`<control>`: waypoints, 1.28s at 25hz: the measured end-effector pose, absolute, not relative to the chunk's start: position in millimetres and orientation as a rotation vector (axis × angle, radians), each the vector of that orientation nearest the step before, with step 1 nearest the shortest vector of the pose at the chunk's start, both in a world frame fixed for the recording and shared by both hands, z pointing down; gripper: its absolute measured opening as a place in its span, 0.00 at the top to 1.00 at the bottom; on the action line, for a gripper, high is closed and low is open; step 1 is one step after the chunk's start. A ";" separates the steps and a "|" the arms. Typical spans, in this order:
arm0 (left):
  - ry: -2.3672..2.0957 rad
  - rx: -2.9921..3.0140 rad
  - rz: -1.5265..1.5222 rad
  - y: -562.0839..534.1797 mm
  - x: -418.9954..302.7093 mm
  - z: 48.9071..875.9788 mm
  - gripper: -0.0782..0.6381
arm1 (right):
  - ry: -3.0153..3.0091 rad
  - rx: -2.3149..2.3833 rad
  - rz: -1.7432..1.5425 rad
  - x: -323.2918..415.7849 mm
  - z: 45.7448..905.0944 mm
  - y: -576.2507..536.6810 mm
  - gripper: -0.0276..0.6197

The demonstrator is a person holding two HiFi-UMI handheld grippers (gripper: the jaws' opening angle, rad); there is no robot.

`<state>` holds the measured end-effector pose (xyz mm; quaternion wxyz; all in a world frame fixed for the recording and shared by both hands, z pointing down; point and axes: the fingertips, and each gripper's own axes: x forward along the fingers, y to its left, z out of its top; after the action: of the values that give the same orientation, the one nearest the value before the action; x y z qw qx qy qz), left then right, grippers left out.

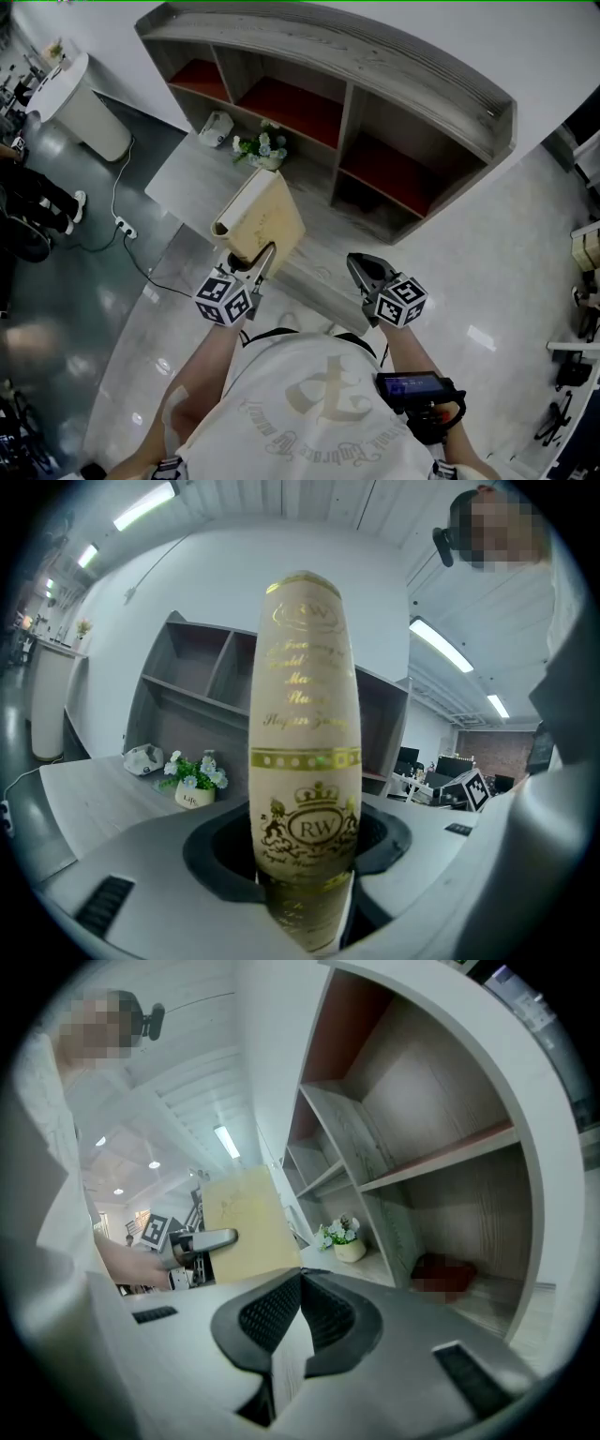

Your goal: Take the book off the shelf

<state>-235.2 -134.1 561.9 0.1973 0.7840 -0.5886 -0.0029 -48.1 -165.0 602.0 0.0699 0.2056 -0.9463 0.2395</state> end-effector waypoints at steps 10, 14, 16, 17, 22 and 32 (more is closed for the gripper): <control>-1.709 2.046 0.054 -89.7 -262.5 605.4 0.59 | -2.869 0.524 0.690 -68.5 602.1 -157.8 0.95; -1.739 2.016 0.076 -81.0 -269.3 610.8 0.59 | -2.884 0.467 0.660 -76.8 599.5 -153.0 0.95; -1.748 2.009 0.080 -78.0 -271.7 611.4 0.59 | -2.890 0.441 0.649 -81.9 598.6 -150.4 0.95; -1.751 2.008 0.079 -76.6 -272.6 610.8 0.59 | -2.891 0.431 0.646 -84.2 598.2 -149.1 0.95; -1.758 2.012 0.076 -68.8 -270.9 607.4 0.59 | -2.896 0.399 0.647 -91.4 595.4 -144.8 0.95; -1.713 1.998 0.073 -63.8 -252.4 618.8 0.59 | -2.897 0.397 0.673 -89.0 596.7 -141.9 0.95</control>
<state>-252.4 -63.8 618.8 0.2515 0.7345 -0.6297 0.0268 -89.0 -141.9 596.7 0.0706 0.1320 -0.9630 0.2239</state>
